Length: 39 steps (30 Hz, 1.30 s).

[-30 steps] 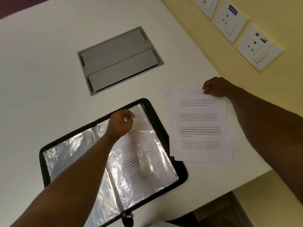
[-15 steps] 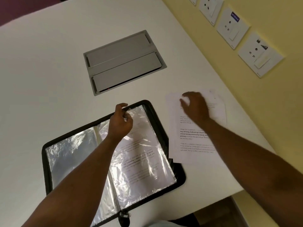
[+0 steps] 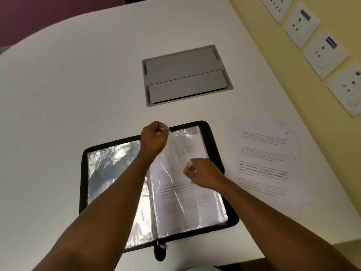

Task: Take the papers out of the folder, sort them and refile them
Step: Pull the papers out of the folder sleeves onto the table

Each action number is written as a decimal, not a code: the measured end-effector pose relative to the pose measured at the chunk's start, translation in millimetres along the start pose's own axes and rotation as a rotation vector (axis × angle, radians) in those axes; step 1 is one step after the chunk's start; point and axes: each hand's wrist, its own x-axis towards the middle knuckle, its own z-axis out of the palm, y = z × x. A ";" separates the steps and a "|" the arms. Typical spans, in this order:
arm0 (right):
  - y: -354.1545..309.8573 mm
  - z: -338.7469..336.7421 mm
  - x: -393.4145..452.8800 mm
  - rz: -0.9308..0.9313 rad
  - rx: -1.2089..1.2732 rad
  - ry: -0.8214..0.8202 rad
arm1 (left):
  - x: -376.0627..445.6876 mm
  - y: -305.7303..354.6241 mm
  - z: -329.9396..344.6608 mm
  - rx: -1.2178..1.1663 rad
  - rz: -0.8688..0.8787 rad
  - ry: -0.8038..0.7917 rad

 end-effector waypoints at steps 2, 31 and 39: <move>-23.8 4.0 -5.7 0.063 0.255 -0.148 | -1.1 -1.1 -15.4 -0.100 -0.043 0.051; -155.4 185.8 21.5 -0.233 0.033 -0.392 | -81.4 -136.7 -192.1 -0.325 -0.707 0.121; -117.0 210.6 56.3 -0.335 -0.607 -0.139 | -88.7 -144.6 -188.8 -0.007 -0.565 0.104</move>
